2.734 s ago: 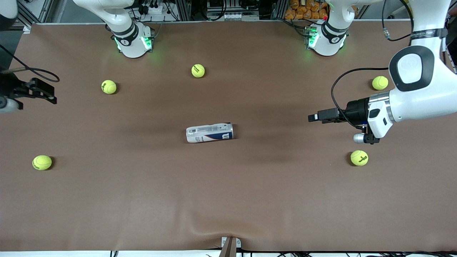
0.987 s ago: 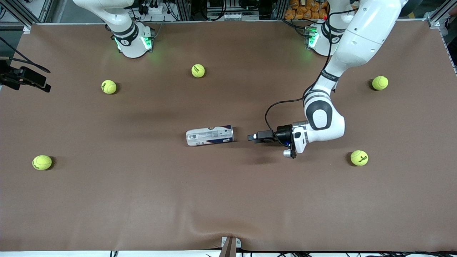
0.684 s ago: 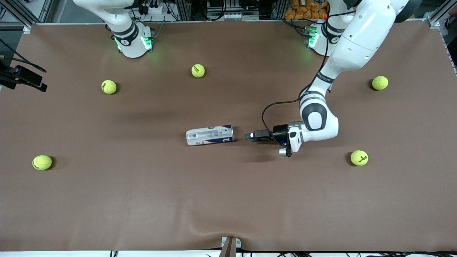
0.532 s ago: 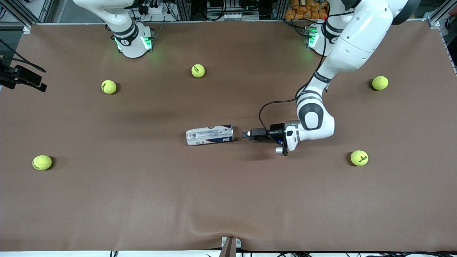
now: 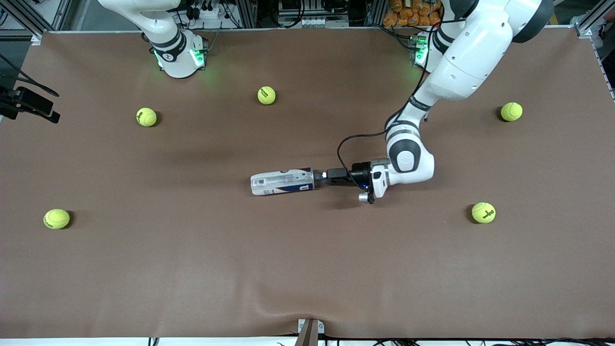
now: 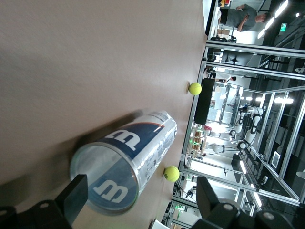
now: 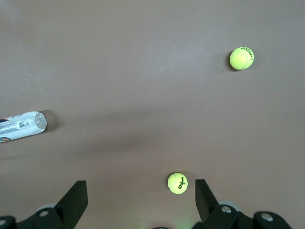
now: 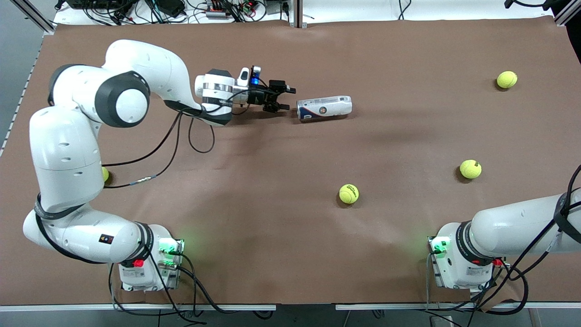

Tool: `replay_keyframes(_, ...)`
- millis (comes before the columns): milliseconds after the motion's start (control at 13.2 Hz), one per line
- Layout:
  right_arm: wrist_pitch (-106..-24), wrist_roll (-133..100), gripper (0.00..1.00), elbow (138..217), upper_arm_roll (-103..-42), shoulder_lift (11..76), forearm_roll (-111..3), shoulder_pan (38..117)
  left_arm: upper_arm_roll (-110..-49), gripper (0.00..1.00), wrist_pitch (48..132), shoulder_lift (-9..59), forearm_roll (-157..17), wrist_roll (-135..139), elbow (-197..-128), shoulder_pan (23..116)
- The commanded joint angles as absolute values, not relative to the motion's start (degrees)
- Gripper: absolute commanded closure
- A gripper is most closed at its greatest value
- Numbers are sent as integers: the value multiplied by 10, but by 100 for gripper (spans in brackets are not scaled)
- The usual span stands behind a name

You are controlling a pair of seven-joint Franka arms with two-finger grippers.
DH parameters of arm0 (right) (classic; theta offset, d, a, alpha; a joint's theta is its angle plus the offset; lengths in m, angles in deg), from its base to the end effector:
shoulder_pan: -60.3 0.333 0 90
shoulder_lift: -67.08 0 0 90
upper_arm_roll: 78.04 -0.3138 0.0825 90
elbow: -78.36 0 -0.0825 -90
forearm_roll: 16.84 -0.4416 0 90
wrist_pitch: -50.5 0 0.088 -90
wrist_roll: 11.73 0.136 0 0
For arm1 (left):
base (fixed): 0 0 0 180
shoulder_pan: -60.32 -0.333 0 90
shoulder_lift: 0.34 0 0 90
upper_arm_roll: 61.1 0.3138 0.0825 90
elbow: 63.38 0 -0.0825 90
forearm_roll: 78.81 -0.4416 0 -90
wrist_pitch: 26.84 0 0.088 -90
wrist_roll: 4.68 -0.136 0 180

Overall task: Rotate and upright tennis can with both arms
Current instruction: 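Grasp the open end of the can with the left gripper, then lift the can with the left gripper and rotate it upright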

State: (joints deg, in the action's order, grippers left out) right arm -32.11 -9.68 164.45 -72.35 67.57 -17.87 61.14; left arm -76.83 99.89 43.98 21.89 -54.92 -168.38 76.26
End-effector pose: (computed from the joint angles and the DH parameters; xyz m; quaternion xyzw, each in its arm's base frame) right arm 0.5927 -0.0479 0.6232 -0.9979 0.0592 0.0259 0.0100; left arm 0.5425 -0.4021 0.0652 0.7946 0.0716 -0.0543 0.6004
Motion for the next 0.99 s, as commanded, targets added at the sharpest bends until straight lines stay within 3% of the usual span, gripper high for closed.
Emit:
replay_keyframes(0, -314, -91, 0, 1642, -728, 684, -171, 603, -769, 0, 997, 450, 241, -561, -1667, 775)
replay_keyframes(380, -314, -91, 0, 1641, -728, 684, -171, 603, -769, 0, 997, 481, 248, -562, -1628, 789)
replay_keyframes(456, -314, -91, 0, 1641, -728, 684, -170, 602, -769, 14, 997, 480, 248, -562, -1628, 789)
replay_keyframes(532, -313, -91, 0, 1641, -728, 684, -171, 601, -769, 38, 997, 481, 247, -562, -1626, 789)
replay_keyframes(684, -314, -91, 0, 1641, -728, 684, -171, 601, -769, 99, 995, 481, 243, -564, -1628, 788)
replay_keyframes(911, -314, -91, 0, 1641, -729, 683, -171, 601, -764, 100, 967, 480, 239, -568, -1628, 778)
